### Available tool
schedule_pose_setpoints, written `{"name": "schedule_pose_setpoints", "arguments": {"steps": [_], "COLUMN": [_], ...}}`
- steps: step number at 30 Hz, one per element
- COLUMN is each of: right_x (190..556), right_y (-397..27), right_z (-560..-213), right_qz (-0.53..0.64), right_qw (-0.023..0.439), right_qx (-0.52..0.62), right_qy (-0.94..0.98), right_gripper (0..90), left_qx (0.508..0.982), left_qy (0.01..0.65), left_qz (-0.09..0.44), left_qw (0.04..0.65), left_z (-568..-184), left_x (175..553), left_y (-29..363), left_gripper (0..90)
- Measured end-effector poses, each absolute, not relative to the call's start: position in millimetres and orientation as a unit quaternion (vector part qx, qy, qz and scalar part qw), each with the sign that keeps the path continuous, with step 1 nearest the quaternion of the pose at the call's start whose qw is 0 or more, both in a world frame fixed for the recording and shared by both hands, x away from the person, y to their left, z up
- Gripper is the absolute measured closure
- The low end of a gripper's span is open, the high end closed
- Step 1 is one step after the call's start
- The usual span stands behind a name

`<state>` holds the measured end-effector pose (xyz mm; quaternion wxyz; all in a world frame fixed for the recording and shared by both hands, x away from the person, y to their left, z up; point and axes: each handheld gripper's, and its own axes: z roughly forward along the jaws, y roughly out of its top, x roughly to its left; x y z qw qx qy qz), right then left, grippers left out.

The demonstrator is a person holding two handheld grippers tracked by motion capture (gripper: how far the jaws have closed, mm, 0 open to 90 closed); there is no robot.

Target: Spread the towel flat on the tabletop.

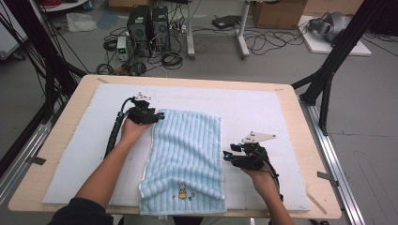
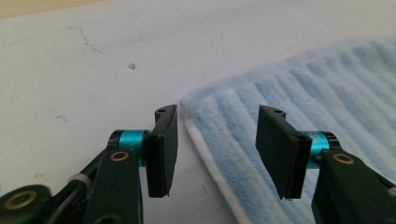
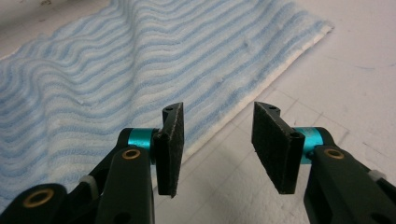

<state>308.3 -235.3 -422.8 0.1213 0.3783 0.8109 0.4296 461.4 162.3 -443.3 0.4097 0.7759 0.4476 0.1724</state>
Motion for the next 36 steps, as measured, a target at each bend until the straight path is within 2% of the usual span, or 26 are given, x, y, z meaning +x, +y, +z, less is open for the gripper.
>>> {"name": "schedule_pose_setpoints", "arguments": {"steps": [4, 5, 6, 8, 12, 14, 15, 16, 17, 18, 19, 23, 28, 29, 30, 34, 36], "right_x": [308.5, 308.5, 308.6, 309.2, 310.3, 310.8, 311.4, 311.4, 312.8, 316.9, 320.4, 344.2, 376.7, 394.4, 394.4, 433.9, 446.9], "right_y": [-235.0, -234.8, -234.4, -234.1, -233.0, -232.5, -231.3, -231.3, -231.1, -230.3, -230.0, -226.6, -217.0, -210.8, -210.8, -195.9, -190.4], "right_z": [-422.7, -422.8, -423.0, -423.5, -424.9, -425.2, -425.6, -425.6, -426.1, -426.3, -426.2, -423.9, -422.3, -424.7, -424.7, -437.3, -441.2], "right_qz": [0.431, 0.431, 0.431, 0.429, 0.427, 0.426, 0.425, 0.425, 0.428, 0.429, 0.431, 0.438, 0.427, 0.408, 0.408, 0.361, 0.348], "right_qw": [0.12, 0.12, 0.12, 0.12, 0.118, 0.119, 0.118, 0.118, 0.12, 0.122, 0.123, 0.133, 0.152, 0.157, 0.157, 0.164, 0.166], "right_qx": [0.379, 0.379, 0.38, 0.378, 0.379, 0.38, 0.383, 0.383, 0.381, 0.388, 0.391, 0.407, 0.411, 0.416, 0.416, 0.442, 0.45], "right_qy": [0.81, 0.81, 0.81, 0.811, 0.812, 0.813, 0.812, 0.812, 0.811, 0.806, 0.804, 0.79, 0.791, 0.798, 0.798, 0.805, 0.806], "right_gripper": [53.1, 53.1, 53.1, 52.9, 52.9, 52.8, 52.8, 52.8, 52.8, 52.1, 51.9, 50.1, 46.8, 45.4, 45.4, 45.5, 48.3], "left_qx": [0.79, 0.792, 0.797, 0.809, 0.785, 0.771, 0.767, 0.763, 0.76, 0.75, 0.75, 0.749, 0.744, 0.746, 0.746, 0.745, 0.746], "left_qy": [0.433, 0.427, 0.416, 0.389, 0.433, 0.454, 0.458, 0.459, 0.458, 0.468, 0.468, 0.472, 0.472, 0.471, 0.47, 0.472, 0.474], "left_qz": [0.195, 0.199, 0.203, 0.219, 0.248, 0.238, 0.236, 0.241, 0.25, 0.242, 0.242, 0.207, 0.187, 0.185, 0.182, 0.178, 0.174], "left_qw": [0.388, 0.388, 0.389, 0.382, 0.367, 0.378, 0.382, 0.387, 0.388, 0.4, 0.4, 0.418, 0.435, 0.434, 0.434, 0.437, 0.434], "left_z": [-448.8, -449.1, -449.5, -449.5, -449.2, -450.8, -450.5, -450.1, -449.2, -447.0, -447.0, -439.4, -435.3, -435.0, -435.1, -436.7, -437.5], "left_x": [464.3, 464.0, 463.4, 461.8, 466.2, 469.3, 470.0, 470.0, 470.0, 470.4, 470.4, 467.1, 463.0, 462.0, 461.1, 456.9, 456.8], "left_y": [156.2, 154.8, 153.2, 147.6, 148.7, 154.1, 156.0, 157.0, 158.6, 163.4, 163.4, 174.1, 179.8, 180.7, 181.2, 184.2, 185.3], "left_gripper": [60.7, 60.7, 66.8, 85.2, 87.0, 86.8, 81.8, 81.8, 72.6, 52.2, 50.1, 47.0, 46.2, 46.0, 46.0, 45.9, 46.0]}}
